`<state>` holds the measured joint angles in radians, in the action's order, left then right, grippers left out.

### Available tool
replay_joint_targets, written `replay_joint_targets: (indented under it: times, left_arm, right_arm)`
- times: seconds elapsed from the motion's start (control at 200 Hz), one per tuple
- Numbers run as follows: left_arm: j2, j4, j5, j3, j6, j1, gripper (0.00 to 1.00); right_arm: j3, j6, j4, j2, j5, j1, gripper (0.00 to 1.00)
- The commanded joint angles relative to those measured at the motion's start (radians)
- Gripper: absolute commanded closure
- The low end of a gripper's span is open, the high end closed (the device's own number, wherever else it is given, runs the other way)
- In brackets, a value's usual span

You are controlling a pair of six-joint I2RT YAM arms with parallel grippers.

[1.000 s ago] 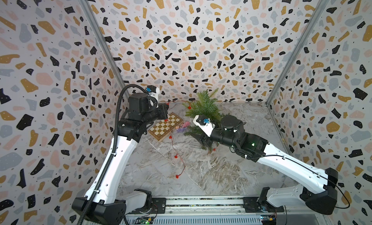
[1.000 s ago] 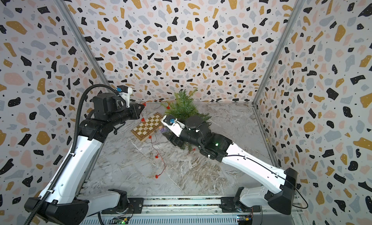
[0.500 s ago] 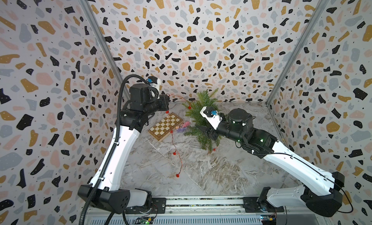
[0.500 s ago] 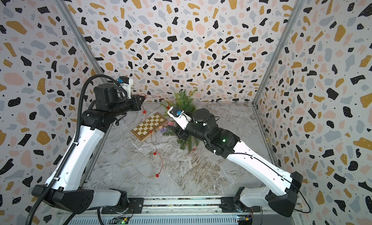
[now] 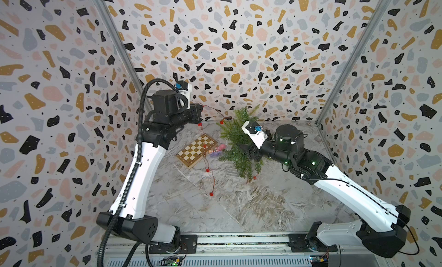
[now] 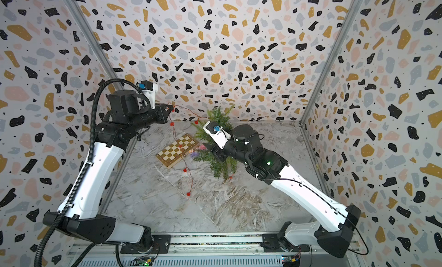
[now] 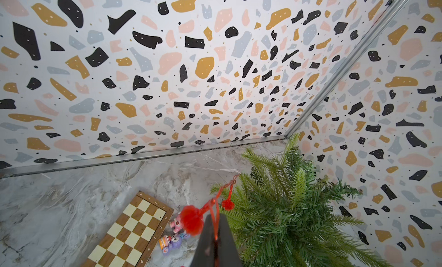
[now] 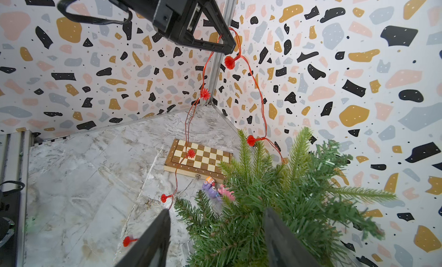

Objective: Remove string lights from the small christmas tree
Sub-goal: Remove the light string from the Christmas tree.

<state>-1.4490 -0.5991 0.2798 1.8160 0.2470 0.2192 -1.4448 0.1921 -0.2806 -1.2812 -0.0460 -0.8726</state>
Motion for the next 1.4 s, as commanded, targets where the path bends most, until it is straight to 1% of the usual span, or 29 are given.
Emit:
replay_joint_targets:
  times: [0.0,0.245,0.396,0.576,0.676,0.911,1.011,1.177,1.397]
  left_arm:
    - [-0.024,0.008,0.016,0.050,-0.024,0.003,1.00]
    - [-0.091,-0.021,0.012,0.134,-0.039,0.003,1.00]
    - [-0.143,-0.036,-0.010,0.205,-0.048,0.003,1.00]
    - [-0.202,-0.045,0.013,0.298,-0.050,0.005,1.00]
    - [-0.225,-0.042,0.006,0.332,-0.052,0.006,1.00]
    - [-0.303,-0.010,0.022,0.403,-0.051,0.008,1.00]
    - [-0.355,-0.027,0.016,0.470,-0.055,0.008,1.00]
    - [-0.440,-0.036,0.005,0.580,-0.067,0.008,1.00]
    - [-0.522,0.056,0.030,0.652,-0.042,0.008,1.00]
  right_arm:
    - [-0.045,-0.004,-0.002,0.001,-0.030,0.018,0.37]
    - [-0.045,-0.025,0.007,-0.001,-0.077,0.074,0.38]
    - [-0.061,-0.030,0.013,-0.012,-0.104,0.106,0.38]
    - [-0.086,-0.031,0.019,-0.036,-0.132,0.140,0.38]
    - [-0.096,-0.034,0.030,-0.045,-0.160,0.166,0.37]
    - [-0.128,-0.054,0.053,-0.092,-0.237,0.252,0.37]
    - [-0.144,-0.061,0.062,-0.111,-0.259,0.301,0.37]
    - [-0.166,-0.095,0.090,-0.145,-0.332,0.390,0.37]
    - [-0.218,-0.108,0.097,-0.190,-0.385,0.472,0.36]
